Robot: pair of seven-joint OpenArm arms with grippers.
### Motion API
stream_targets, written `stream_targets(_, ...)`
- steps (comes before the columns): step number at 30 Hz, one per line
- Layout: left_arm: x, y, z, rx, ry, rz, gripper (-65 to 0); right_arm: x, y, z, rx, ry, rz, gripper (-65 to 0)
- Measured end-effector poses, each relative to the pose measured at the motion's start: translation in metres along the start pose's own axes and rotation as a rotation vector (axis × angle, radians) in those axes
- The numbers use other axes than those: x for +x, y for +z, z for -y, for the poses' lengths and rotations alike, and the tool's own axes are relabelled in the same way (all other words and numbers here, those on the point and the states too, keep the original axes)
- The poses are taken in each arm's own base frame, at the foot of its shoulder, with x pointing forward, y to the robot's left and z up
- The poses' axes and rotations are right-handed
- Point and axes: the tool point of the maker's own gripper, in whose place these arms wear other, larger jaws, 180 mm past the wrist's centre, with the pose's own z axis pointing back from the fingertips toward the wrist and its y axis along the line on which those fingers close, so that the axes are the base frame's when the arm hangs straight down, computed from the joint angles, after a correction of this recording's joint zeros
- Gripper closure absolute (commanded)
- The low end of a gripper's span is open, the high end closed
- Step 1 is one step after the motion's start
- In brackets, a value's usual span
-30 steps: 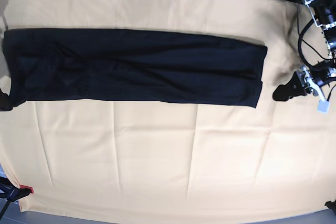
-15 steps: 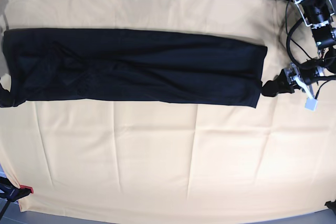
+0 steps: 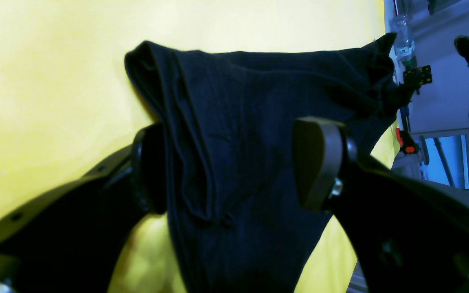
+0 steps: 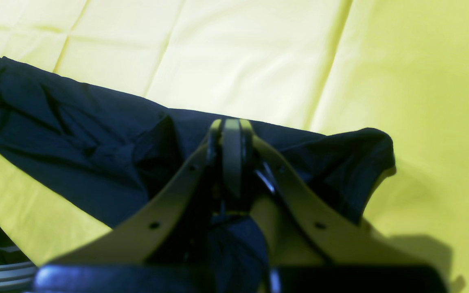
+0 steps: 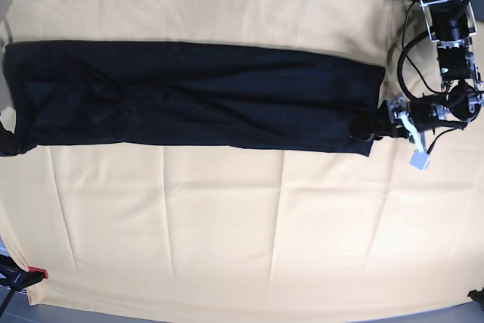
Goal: Fold the T-shirt properly
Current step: 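Grasp the strip's end with the left gripper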
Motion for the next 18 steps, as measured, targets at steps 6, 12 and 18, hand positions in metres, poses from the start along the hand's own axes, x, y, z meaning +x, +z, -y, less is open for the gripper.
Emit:
stream_targets(6,-0.001,-0.016,0.016,-0.078,0.011,0.018,-45.8,0.0,0.0,0.0,0.0,0.0,0.0,0.0)
stream_targets(12,-0.003,-0.027,0.027,-0.117,-0.001,0.017,-38.5,0.0,0.0,0.0,0.0,0.0,0.0,0.0)
stream_targets(18,-0.002,-0.029,0.022,-0.081,-0.027,-0.013,0.0,0.0,0.0,0.0,0.0,0.0,0.0,0.0)
